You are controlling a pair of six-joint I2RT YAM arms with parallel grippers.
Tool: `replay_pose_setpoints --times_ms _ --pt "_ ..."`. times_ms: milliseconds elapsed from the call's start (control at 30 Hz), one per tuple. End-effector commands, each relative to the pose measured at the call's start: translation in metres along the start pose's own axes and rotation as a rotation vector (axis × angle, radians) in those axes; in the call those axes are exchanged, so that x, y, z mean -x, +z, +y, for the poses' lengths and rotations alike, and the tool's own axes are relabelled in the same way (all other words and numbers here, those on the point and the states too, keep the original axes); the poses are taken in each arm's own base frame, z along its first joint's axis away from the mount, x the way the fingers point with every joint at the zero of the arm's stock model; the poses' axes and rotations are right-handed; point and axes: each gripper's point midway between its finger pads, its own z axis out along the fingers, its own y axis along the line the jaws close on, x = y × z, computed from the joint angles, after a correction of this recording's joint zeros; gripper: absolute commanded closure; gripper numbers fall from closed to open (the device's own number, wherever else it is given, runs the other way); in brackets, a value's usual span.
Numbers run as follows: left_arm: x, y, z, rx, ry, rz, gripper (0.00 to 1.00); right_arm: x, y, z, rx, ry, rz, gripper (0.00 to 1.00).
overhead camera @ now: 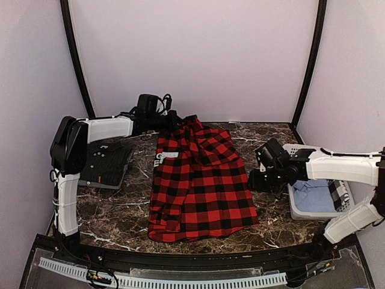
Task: Fold and stack the long sleeve shirts
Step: Pick up the 1/3-folded shirt from the center of the board.
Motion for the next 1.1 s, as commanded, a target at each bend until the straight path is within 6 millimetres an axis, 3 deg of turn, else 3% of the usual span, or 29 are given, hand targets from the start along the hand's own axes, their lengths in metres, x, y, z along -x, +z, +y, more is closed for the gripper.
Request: replay_pose_setpoints --times_ms 0,200,300,767,1067 --pt "0.022 -0.013 -0.04 -0.079 0.04 -0.052 1.0 -0.047 -0.004 -0.009 -0.038 0.065 0.077 0.53" --pt "0.024 -0.016 -0.048 -0.095 0.045 -0.058 1.0 -0.103 -0.004 -0.027 -0.125 0.089 0.161 0.55" --pt "0.026 -0.019 -0.051 -0.098 0.05 -0.061 1.0 -0.113 -0.004 -0.034 -0.145 0.128 0.16 0.6" --pt "0.031 -0.026 -0.057 -0.093 0.066 -0.077 1.0 -0.134 0.01 -0.034 -0.256 0.082 0.194 0.71" --pt "0.042 -0.036 -0.071 -0.11 0.083 -0.108 1.0 -0.138 0.008 -0.025 -0.295 0.038 0.202 0.99"
